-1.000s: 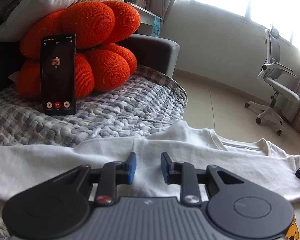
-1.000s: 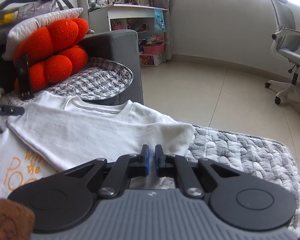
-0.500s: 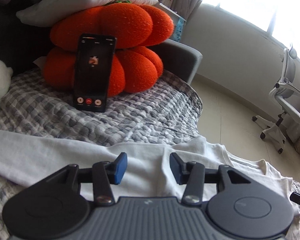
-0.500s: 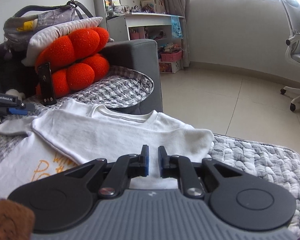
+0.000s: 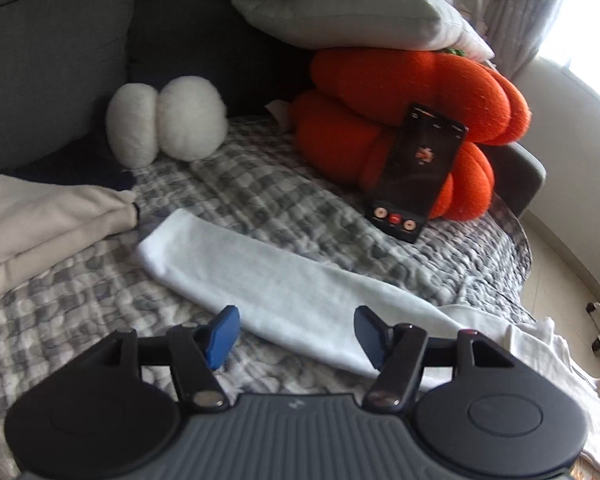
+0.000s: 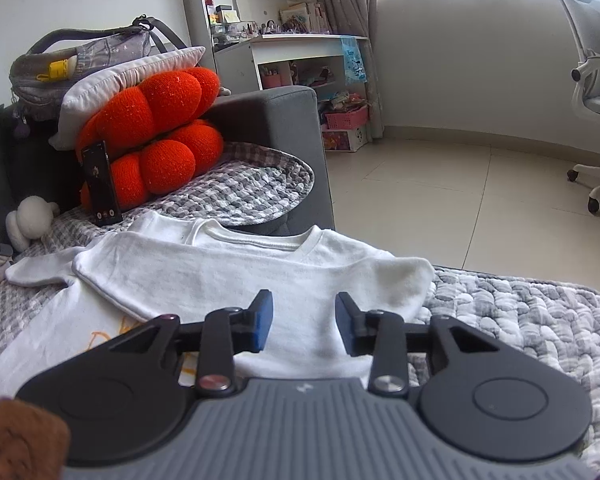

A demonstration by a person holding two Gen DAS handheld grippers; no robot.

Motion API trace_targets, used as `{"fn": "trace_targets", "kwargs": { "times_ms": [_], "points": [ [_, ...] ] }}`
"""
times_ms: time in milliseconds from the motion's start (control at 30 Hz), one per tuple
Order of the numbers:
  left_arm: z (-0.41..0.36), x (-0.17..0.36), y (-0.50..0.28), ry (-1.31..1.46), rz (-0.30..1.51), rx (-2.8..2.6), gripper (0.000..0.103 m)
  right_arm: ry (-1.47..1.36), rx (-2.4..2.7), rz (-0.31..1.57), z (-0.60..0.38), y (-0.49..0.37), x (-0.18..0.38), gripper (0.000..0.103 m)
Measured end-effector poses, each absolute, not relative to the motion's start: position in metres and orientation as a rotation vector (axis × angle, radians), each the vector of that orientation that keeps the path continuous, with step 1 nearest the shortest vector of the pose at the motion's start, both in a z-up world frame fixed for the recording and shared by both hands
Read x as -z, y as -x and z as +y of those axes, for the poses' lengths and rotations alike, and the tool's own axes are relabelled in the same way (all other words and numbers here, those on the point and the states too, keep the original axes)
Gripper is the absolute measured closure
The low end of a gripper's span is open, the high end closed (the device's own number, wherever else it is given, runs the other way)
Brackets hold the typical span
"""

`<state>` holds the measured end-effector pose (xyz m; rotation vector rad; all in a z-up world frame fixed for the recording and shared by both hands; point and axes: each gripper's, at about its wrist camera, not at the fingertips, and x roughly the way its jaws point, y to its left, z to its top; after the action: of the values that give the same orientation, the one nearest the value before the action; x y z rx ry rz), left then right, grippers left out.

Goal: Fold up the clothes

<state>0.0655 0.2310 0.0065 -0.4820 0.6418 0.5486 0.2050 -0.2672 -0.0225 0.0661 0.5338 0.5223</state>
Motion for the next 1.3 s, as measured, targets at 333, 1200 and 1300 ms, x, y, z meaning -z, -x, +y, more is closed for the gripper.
{"fn": "trace_targets", "kwargs": {
  "times_ms": [333,1200,1300],
  "points": [
    [0.273,0.021,-0.054,0.602,0.599,-0.725,0.038,-0.096,-0.555,0.53,-0.261,-0.201,0.016,0.057],
    [0.293,0.039,-0.07,0.57,0.349,-0.913,0.097,-0.052,-0.588,0.537,-0.242,-0.197,0.019,0.053],
    [0.278,0.018,-0.068,0.491,0.281,-0.873,0.098,-0.054,-0.587,0.537,-0.242,-0.197,0.019,0.053]
  ]
}}
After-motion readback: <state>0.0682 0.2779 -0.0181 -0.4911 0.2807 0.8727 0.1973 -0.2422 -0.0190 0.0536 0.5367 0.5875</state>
